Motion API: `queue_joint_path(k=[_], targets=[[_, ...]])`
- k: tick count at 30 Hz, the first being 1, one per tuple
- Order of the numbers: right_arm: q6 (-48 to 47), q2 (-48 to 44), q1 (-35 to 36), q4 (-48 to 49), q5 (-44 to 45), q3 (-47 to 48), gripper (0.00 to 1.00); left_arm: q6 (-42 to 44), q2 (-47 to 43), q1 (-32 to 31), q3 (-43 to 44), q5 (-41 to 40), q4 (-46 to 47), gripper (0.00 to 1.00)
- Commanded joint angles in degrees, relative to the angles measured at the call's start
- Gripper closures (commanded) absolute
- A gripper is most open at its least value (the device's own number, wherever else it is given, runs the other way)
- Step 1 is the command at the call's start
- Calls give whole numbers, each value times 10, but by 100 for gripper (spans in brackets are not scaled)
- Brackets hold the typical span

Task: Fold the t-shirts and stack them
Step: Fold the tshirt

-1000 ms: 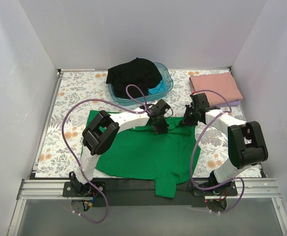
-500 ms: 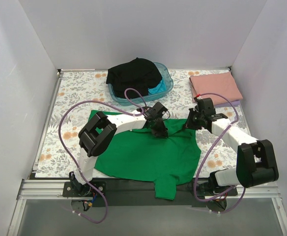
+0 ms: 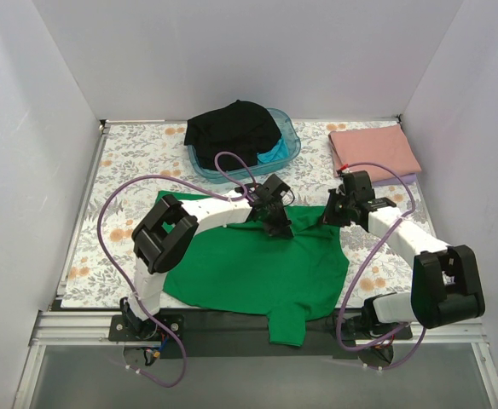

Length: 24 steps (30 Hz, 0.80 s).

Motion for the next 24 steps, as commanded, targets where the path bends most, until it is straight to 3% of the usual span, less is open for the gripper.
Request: queue_joint_path(k=[1, 14, 24], targets=[[-7, -24, -2, -9, -3, -11, 99, 2, -28, 2, -7, 22, 4, 100], [-10, -120, 22, -71, -29, -85, 99, 13, -95, 4, -96, 93, 34, 100], [-2, -179, 59, -192, -1, -70, 99, 36, -147, 5, -139, 120, 25, 100]])
